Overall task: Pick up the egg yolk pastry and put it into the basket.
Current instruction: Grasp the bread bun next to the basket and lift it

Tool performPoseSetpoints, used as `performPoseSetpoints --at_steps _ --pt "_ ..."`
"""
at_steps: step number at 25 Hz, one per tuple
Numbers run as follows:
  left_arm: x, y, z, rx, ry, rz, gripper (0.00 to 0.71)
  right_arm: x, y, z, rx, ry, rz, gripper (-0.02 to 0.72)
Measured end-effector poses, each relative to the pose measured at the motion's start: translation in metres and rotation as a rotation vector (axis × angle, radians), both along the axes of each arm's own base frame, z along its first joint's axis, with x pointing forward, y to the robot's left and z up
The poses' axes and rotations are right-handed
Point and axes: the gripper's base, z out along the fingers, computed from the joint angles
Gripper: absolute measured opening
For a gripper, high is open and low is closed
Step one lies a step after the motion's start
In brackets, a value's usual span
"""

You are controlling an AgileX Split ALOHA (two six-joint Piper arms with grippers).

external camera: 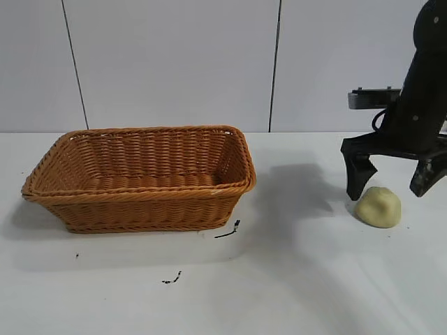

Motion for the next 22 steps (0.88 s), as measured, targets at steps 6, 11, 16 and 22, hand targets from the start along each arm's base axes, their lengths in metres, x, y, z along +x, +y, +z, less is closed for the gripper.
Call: performPoseSetpoints --at_steps 6,11,16,22 --pt "0.000 0.000 0.000 0.000 0.000 0.000 0.696 0.001 0.000 -0.006 -0.001 0.008 0.000 0.666" --pt "0.000 0.000 0.000 0.000 0.000 0.000 0.696 0.000 0.000 -0.006 0.000 0.008 -0.001 0.331" --pt "0.000 0.000 0.000 0.000 0.000 0.000 0.696 0.000 0.000 -0.006 0.000 0.011 -0.001 0.133" --pt "0.000 0.000 0.000 0.000 0.000 0.000 0.696 0.004 0.000 0.020 0.002 -0.022 0.001 0.123"
